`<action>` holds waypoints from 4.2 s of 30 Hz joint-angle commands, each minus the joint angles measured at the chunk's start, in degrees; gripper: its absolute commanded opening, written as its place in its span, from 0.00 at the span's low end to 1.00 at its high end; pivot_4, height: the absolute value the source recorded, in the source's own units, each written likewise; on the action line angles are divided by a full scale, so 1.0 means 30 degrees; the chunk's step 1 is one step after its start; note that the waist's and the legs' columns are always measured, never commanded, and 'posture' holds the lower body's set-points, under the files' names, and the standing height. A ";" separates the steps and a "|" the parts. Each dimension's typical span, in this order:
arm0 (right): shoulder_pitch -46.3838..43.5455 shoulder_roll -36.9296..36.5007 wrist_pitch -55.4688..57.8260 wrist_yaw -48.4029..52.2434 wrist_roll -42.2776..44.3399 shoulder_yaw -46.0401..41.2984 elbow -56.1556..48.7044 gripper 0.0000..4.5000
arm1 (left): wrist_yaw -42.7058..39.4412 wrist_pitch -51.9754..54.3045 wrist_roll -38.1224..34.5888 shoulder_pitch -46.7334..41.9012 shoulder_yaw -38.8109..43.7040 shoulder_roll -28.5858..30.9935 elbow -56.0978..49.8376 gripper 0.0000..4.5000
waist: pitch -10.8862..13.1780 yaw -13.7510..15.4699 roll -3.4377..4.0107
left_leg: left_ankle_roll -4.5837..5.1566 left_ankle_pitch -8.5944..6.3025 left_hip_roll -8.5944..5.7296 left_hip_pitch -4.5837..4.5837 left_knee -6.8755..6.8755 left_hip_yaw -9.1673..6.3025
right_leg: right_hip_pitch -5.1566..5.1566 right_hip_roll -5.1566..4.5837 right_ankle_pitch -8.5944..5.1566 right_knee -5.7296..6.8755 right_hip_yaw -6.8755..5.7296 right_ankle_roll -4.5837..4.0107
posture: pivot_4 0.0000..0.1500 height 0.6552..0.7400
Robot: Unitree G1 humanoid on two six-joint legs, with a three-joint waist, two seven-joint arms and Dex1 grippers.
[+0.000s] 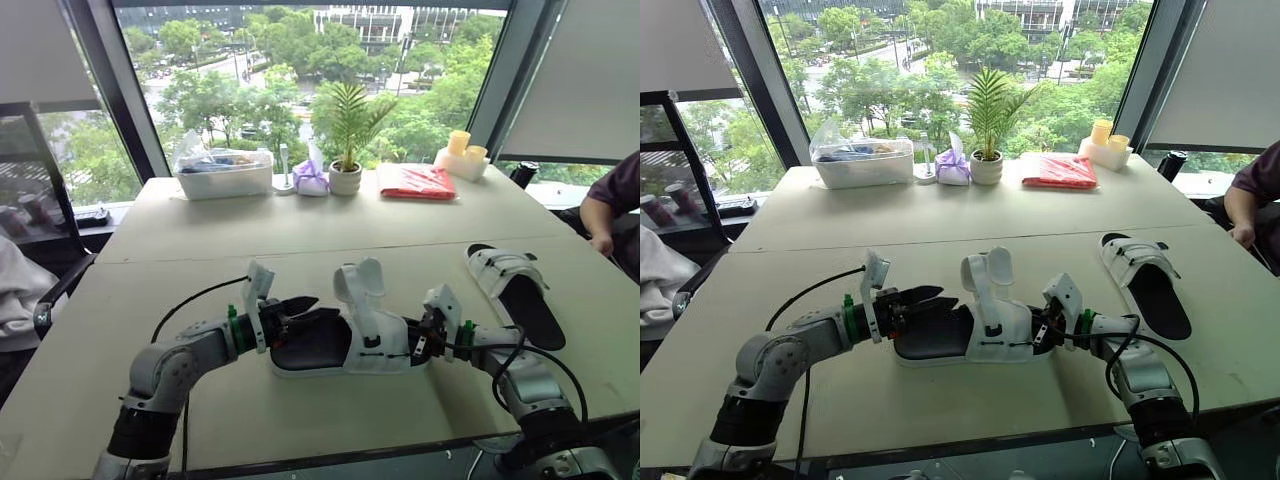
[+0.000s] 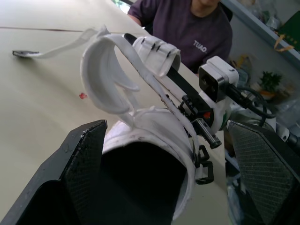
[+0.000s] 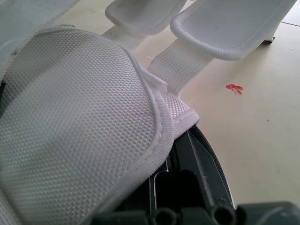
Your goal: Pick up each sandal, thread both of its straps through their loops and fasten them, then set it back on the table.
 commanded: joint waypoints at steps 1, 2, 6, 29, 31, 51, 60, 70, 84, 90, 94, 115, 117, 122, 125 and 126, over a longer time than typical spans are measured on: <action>0.0355 0.0332 0.0359 -0.0290 -0.0670 0.0670 0.0653 0.00 | -0.0245 0.0084 -0.0212 -0.0378 -0.0282 -0.0156 -0.0897 0.94 | 0.0000 -0.0002 0.0001 | -0.0001 0.0000 0.0000 0.0000 -0.0001 0.0000 | -0.0001 0.0000 -0.0001 -0.0002 0.0001 -0.0001 | 1.00 0.99; 0.0367 0.0370 0.0387 -0.0314 -0.0665 0.0689 0.0615 0.00 | -0.0294 0.0026 -0.0052 -0.0510 -0.0455 -0.0280 -0.0753 0.94 | 0.0000 -0.0004 0.0001 | 0.0000 0.0000 0.0000 0.0001 -0.0005 0.0000 | -0.0002 0.0000 -0.0001 -0.0006 0.0001 -0.0001 | 1.00 0.99; 0.0350 0.0476 0.0455 -0.0387 -0.0665 0.0717 0.0558 0.00 | -0.0643 -0.0267 0.0340 -0.1269 -0.0996 -0.0811 -0.0060 0.94 | -0.0002 -0.0015 -0.0002 | -0.0001 0.0000 0.0000 0.0000 -0.0012 0.0000 | 0.0000 -0.0001 -0.0002 -0.0013 0.0001 -0.0002 | 1.00 0.99; 0.0385 0.0778 0.0567 -0.1002 -0.0670 0.0402 0.0399 0.00 | -0.0585 -0.0437 0.3690 -0.5495 -0.2739 -0.3708 0.4908 0.01 | 0.0003 -0.0029 -0.0016 | -0.0002 -0.0001 0.0000 -0.0010 -0.0028 -0.0001 | -0.0035 -0.0016 0.0000 -0.0027 0.0000 -0.0001 | 1.00 0.99; 0.0383 0.0781 0.0554 -0.1027 -0.0676 0.0404 0.0418 0.00 | -0.0556 -0.0333 0.3452 -0.5618 -0.2258 -0.3940 0.5017 0.01 | 0.0004 -0.0027 -0.0018 | -0.0002 -0.0001 0.0001 -0.0013 -0.0026 0.0000 | -0.0033 -0.0019 0.0001 -0.0028 0.0000 -0.0001 | 1.00 0.99; -0.0049 0.0978 0.0503 -0.0821 -0.0759 0.0622 0.0911 0.00 | -0.3039 0.3101 0.0983 -0.6022 -0.0545 -0.2194 0.5344 0.01 | 0.0009 -0.0083 -0.0026 | -0.0002 -0.0002 0.0001 -0.0017 -0.0029 0.0000 | -0.0034 -0.0019 0.0002 -0.0048 0.0001 -0.0003 | 1.00 0.99; 0.0208 0.0945 0.0596 -0.0818 -0.0757 0.0596 0.0633 0.00 | -0.4341 0.3222 0.1296 -0.6176 -0.1071 -0.1426 0.5543 0.01 | 0.0009 -0.0352 -0.0026 | -0.0003 -0.0002 0.0001 -0.0019 -0.0103 0.0000 | -0.0051 -0.0022 0.0001 -0.0089 0.0000 -0.0005 | 1.00 0.99; 0.0326 0.1122 0.0658 -0.0961 -0.0698 0.0620 0.0423 0.00 | -0.5404 0.2322 0.2646 -0.6101 -0.2399 -0.0784 0.5547 0.01 | 0.0009 -0.0437 -0.0026 | -0.0003 -0.0002 0.0000 -0.0030 -0.0179 0.0000 | -0.0049 -0.0020 0.0010 -0.0197 0.0000 -0.0012 | 1.00 0.99; 0.0359 0.1211 0.0610 -0.0988 -0.0699 0.0590 0.0455 0.00 | -0.6493 -0.0223 0.4615 -0.6847 -0.3281 -0.0513 0.6031 0.01 | 0.0007 -0.0463 -0.0027 | -0.0003 -0.0001 0.0000 -0.0022 -0.0272 0.0000 | -0.0052 -0.0019 0.0036 -0.0298 -0.0003 -0.0043 | 1.00 0.99; 0.0343 0.1259 0.0596 -0.1003 -0.0715 0.0603 0.0501 0.00 | -0.7444 -0.0694 0.5055 -0.6912 -0.3760 -0.0017 0.5895 0.01 | 0.0007 -0.0465 -0.0027 | -0.0003 -0.0001 0.0000 -0.0022 -0.0275 0.0001 | -0.0056 -0.0018 0.0036 -0.0297 -0.0003 -0.0043 | 1.00 0.99; 0.0349 0.1290 0.0596 -0.1032 -0.0708 0.0596 0.0503 0.00 | -0.8115 -0.0924 0.5385 -0.6888 -0.4220 0.0280 0.5747 0.01 | 0.0007 -0.0465 -0.0027 | -0.0004 -0.0001 0.0000 -0.0022 -0.0274 0.0000 | -0.0056 -0.0018 0.0037 -0.0297 -0.0003 -0.0044 | 1.00 0.99; 0.0362 0.1408 0.0543 -0.1071 -0.0753 0.0683 0.0458 0.00 | -1.0481 -0.3180 0.7118 -0.7729 -0.5300 0.1323 0.5576 0.01 | 0.0006 -0.0474 -0.0029 | -0.0004 -0.0001 0.0001 -0.0015 -0.0278 0.0000 | -0.0063 -0.0019 0.0038 -0.0295 -0.0003 -0.0046 | 1.00 0.99; 0.0355 0.1430 0.0530 -0.1068 -0.0765 0.0682 0.0485 0.00 | -1.0693 -0.3327 0.7235 -0.7938 -0.5287 0.1390 0.5862 0.01 | 0.0006 -0.0470 -0.0030 | -0.0004 -0.0001 0.0000 -0.0014 -0.0278 0.0000 | -0.0070 -0.0020 0.0043 -0.0296 -0.0003 -0.0055 | 1.00 0.99; 0.0364 0.1499 0.0523 -0.1115 -0.0772 0.0687 0.0481 0.00 | -1.1803 -0.3639 0.7480 -0.8228 -0.5517 0.1752 0.5964 0.01 | 0.0006 -0.0474 -0.0030 | -0.0004 -0.0001 0.0001 -0.0014 -0.0278 0.0000 | -0.0073 -0.0020 0.0048 -0.0298 -0.0002 -0.0062 | 1.00 0.99; 0.0387 0.1559 0.0505 -0.1150 -0.0781 0.0697 0.0479 0.00 | -1.2374 -0.3902 0.7692 -0.8246 -0.5845 0.1910 0.5753 0.01 | 0.0005 -0.0479 -0.0031 | -0.0003 -0.0001 0.0001 -0.0014 -0.0278 0.0000 | -0.0074 -0.0020 0.0048 -0.0297 -0.0002 -0.0062 | 1.00 0.99; 0.0390 0.1571 0.0505 -0.1156 -0.0783 0.0692 0.0478 0.00 | -1.2502 -0.4012 0.7770 -0.8250 -0.5916 0.1941 0.5737 0.01 | 0.0005 -0.0480 -0.0031 | -0.0003 -0.0001 0.0001 -0.0014 -0.0277 0.0000 | -0.0074 -0.0020 0.0048 -0.0297 -0.0002 -0.0063 | 1.00 0.99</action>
